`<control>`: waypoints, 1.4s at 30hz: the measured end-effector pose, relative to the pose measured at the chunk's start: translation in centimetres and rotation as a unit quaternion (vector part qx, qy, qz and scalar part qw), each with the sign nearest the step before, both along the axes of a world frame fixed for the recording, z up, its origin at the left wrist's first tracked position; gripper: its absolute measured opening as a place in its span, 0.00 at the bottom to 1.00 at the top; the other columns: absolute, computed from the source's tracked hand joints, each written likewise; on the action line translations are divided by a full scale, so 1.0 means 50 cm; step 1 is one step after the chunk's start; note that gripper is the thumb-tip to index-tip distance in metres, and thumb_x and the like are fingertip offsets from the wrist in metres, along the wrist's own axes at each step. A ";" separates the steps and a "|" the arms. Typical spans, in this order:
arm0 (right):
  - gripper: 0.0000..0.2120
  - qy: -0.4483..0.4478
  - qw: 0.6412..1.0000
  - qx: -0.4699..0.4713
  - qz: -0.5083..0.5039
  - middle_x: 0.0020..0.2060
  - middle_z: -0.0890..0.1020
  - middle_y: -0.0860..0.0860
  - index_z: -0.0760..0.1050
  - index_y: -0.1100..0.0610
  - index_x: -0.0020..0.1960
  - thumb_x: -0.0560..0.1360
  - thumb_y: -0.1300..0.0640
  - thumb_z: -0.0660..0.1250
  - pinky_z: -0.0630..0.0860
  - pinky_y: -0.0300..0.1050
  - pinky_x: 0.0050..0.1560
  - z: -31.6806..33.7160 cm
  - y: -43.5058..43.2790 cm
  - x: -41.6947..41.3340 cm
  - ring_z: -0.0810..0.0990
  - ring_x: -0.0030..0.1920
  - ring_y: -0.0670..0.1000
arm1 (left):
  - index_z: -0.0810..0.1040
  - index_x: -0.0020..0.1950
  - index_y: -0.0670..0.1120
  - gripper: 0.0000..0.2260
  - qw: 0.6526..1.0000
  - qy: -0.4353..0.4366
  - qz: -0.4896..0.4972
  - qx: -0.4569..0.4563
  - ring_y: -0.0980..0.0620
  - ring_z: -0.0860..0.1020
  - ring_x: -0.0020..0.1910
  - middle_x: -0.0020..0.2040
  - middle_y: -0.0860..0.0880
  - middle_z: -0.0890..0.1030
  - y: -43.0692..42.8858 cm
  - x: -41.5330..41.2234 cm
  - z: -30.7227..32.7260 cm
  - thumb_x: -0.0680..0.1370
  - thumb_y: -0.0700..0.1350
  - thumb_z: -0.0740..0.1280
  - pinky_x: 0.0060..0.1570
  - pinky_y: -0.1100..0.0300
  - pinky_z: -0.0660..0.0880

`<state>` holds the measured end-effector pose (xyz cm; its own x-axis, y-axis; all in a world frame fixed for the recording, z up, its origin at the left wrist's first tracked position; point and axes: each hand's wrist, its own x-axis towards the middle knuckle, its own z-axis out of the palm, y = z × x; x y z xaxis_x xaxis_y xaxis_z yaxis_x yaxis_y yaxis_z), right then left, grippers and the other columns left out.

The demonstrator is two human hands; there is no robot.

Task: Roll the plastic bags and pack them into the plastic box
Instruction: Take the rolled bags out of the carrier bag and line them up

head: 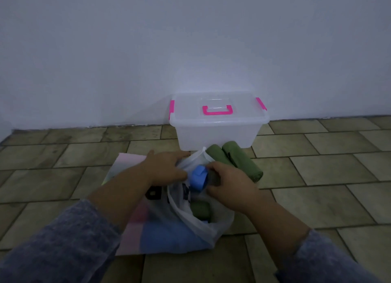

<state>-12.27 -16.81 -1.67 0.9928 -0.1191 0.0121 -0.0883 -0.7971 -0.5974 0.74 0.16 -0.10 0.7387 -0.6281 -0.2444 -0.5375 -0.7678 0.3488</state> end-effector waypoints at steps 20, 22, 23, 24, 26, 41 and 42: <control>0.15 0.023 0.999 -0.035 0.002 0.44 0.79 0.44 0.78 0.47 0.54 0.68 0.51 0.70 0.72 0.37 0.40 0.030 -0.013 0.027 0.77 0.43 0.45 | 0.55 0.75 0.61 0.34 0.989 -0.145 0.039 -0.007 0.54 0.51 0.76 0.77 0.59 0.57 0.065 -0.046 -0.083 0.71 0.72 0.53 0.69 0.36 0.44; 0.20 0.030 0.999 -0.036 0.026 0.48 0.79 0.45 0.75 0.48 0.59 0.68 0.49 0.70 0.72 0.39 0.45 0.019 -0.005 0.026 0.77 0.45 0.46 | 0.56 0.74 0.62 0.33 0.989 -0.143 0.041 -0.001 0.54 0.51 0.76 0.76 0.60 0.57 0.061 -0.041 -0.083 0.71 0.72 0.53 0.69 0.35 0.44; 0.21 0.026 0.999 -0.037 0.025 0.48 0.79 0.46 0.74 0.48 0.60 0.68 0.48 0.71 0.71 0.39 0.45 0.015 -0.004 0.029 0.77 0.45 0.46 | 0.57 0.74 0.62 0.33 0.989 -0.139 0.043 -0.001 0.54 0.51 0.76 0.76 0.60 0.58 0.060 -0.039 -0.083 0.71 0.72 0.54 0.69 0.35 0.44; 0.22 0.027 0.999 -0.040 0.023 0.49 0.79 0.47 0.74 0.48 0.60 0.68 0.47 0.71 0.72 0.40 0.46 0.012 -0.004 0.033 0.76 0.45 0.47 | 0.57 0.74 0.62 0.34 0.990 -0.134 0.044 -0.002 0.54 0.51 0.76 0.76 0.60 0.58 0.061 -0.037 -0.083 0.70 0.72 0.54 0.69 0.35 0.44; 0.25 0.045 0.997 -0.061 0.029 0.53 0.80 0.49 0.72 0.47 0.62 0.67 0.46 0.72 0.74 0.43 0.49 0.008 -0.005 0.046 0.77 0.48 0.49 | 0.57 0.74 0.62 0.35 0.991 -0.126 0.045 -0.003 0.55 0.51 0.76 0.76 0.61 0.59 0.062 -0.034 -0.084 0.69 0.73 0.53 0.69 0.35 0.44; 0.10 -0.054 0.975 0.192 -0.101 0.43 0.80 0.47 0.77 0.43 0.43 0.66 0.56 0.72 0.79 0.40 0.36 0.095 -0.149 -0.060 0.82 0.41 0.49 | 0.59 0.74 0.60 0.37 0.992 -0.120 0.045 0.003 0.55 0.50 0.76 0.76 0.61 0.59 0.060 -0.035 -0.081 0.67 0.72 0.50 0.68 0.34 0.43; 0.10 -0.092 0.951 0.262 -0.138 0.44 0.81 0.50 0.77 0.44 0.42 0.67 0.59 0.72 0.80 0.43 0.36 0.095 -0.176 -0.073 0.83 0.42 0.52 | 0.59 0.74 0.60 0.36 0.992 -0.119 0.044 0.007 0.55 0.50 0.76 0.76 0.61 0.58 0.058 -0.035 -0.081 0.68 0.72 0.51 0.68 0.34 0.43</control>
